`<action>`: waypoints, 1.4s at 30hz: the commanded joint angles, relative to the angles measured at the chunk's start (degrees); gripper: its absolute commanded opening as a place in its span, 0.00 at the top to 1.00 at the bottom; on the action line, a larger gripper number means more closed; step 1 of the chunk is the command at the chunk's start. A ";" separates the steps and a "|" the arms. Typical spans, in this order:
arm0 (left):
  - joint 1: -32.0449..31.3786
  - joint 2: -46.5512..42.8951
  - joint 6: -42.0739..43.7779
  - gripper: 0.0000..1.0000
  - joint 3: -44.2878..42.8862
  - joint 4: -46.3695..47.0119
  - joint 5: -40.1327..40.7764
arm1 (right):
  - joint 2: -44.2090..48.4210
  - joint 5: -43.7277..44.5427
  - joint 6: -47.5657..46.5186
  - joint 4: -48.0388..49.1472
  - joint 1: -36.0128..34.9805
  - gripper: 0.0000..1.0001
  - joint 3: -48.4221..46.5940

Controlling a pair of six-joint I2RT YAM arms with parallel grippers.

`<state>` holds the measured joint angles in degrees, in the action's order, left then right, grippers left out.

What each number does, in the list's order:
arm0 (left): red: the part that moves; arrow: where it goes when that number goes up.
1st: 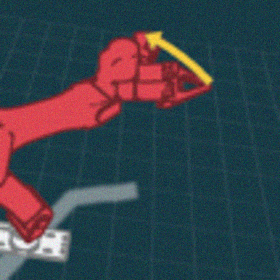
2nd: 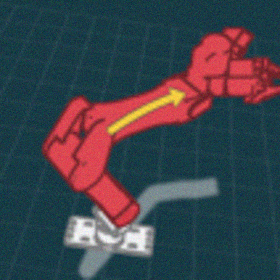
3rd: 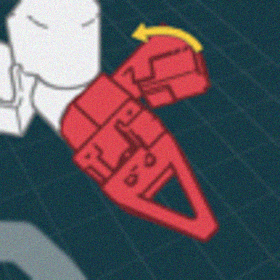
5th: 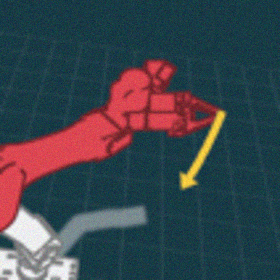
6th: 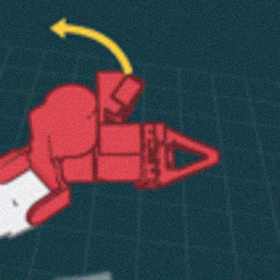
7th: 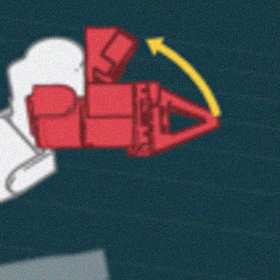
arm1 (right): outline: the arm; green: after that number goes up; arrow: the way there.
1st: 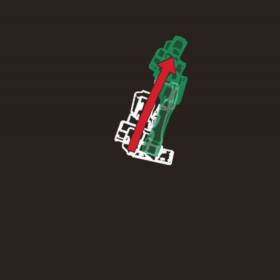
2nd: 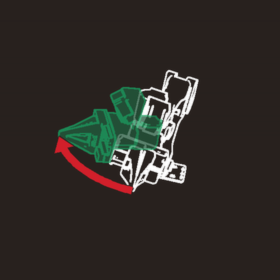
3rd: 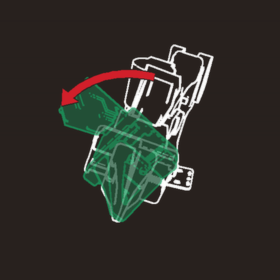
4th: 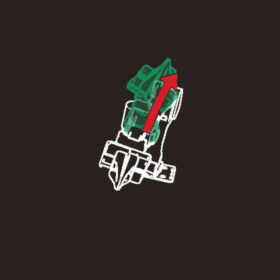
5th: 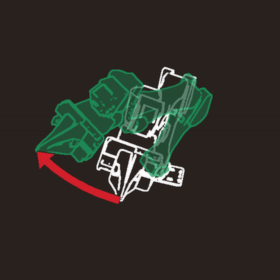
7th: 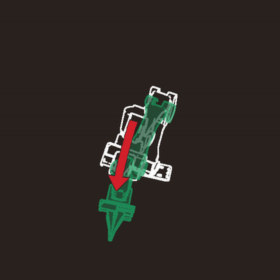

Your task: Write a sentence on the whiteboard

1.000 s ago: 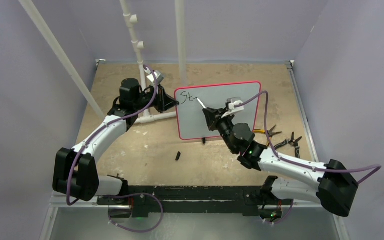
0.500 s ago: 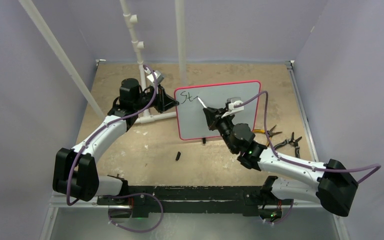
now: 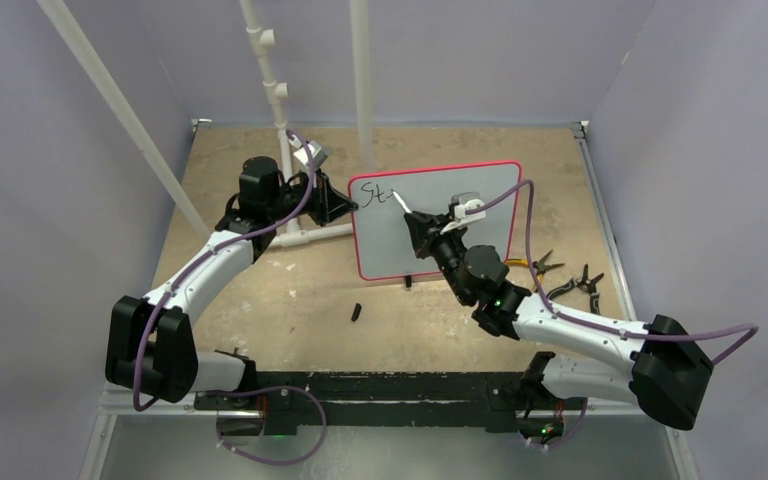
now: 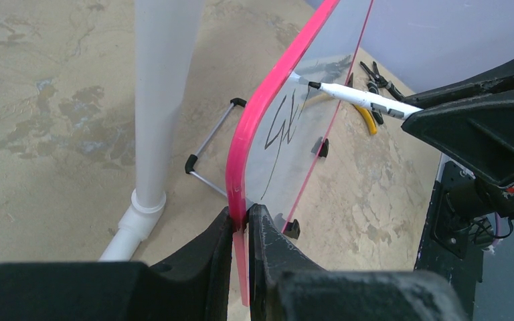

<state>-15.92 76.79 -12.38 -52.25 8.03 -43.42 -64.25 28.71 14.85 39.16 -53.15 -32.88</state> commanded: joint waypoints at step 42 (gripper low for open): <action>0.01 -1.38 1.39 1.00 0.46 0.87 -0.35 | 5.81 -0.24 -0.26 0.32 0.06 1.00 2.94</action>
<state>-15.92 76.71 -12.38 -52.23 8.05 -43.75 -58.81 28.51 16.51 37.26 -53.19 -29.45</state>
